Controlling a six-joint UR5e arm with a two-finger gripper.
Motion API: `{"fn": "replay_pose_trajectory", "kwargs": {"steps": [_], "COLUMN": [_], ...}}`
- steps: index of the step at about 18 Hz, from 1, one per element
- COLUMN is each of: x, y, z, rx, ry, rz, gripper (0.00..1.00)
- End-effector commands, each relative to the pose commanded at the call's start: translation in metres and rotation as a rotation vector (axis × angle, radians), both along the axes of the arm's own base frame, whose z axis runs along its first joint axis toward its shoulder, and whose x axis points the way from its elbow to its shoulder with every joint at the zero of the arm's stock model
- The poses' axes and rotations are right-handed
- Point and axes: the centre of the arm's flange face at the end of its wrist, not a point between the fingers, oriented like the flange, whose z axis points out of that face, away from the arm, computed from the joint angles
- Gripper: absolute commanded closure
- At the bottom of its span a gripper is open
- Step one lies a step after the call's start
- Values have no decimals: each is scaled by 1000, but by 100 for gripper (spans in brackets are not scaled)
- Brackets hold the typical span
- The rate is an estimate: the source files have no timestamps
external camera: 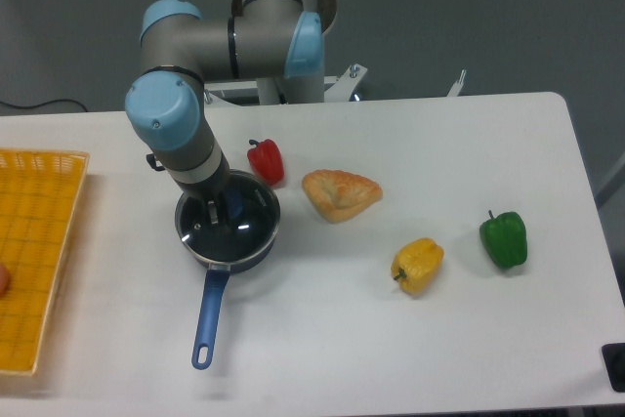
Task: Open the lid
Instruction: 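Lift the glass lid off the saucepan and move it beside the pan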
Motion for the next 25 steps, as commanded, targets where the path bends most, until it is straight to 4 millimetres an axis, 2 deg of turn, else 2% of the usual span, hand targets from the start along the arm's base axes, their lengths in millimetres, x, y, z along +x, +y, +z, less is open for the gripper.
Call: {"fn": "replay_pose_trajectory", "kwargs": {"steps": [7,12,17,25], "x": [-49,-82,-96,-127], "y": [-11,-22,-28,-51], "z": [17,9,5,0], "rx": [21,14,3,-5], "ry": [7,6,6,-2], "rz": [68,117,104,135], "gripper": [43,44,44,44]}}
